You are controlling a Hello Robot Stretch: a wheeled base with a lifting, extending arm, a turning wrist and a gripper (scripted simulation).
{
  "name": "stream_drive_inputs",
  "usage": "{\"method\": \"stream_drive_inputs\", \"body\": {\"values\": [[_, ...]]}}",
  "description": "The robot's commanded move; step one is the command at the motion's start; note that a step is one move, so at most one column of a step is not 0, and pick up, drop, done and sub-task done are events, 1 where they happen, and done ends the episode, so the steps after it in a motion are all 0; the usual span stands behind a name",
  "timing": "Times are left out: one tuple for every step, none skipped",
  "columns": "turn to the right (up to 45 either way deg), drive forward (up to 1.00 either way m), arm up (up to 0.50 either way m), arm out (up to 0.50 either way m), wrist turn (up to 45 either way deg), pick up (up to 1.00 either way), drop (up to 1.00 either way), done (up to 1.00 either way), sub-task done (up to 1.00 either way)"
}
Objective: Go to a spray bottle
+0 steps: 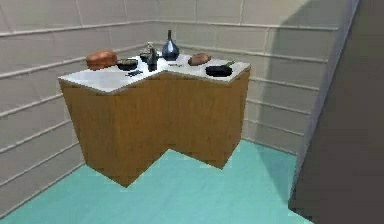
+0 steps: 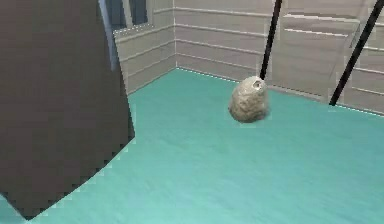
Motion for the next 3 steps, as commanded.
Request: {"method": "stream_drive_inputs", "body": {"values": [[0.0, 0.90, 0.00, 0.00, 0.0, 0.00, 0.00, 0.00, 0.00], [-18.0, 0.00, 0.00, 0.00, 0.0, 0.00, 0.00, 0.00, 0.00], [0.0, 0.00, 0.00, 0.00, 0.0, 0.00, 0.00, 1.00, 0.00]]}}
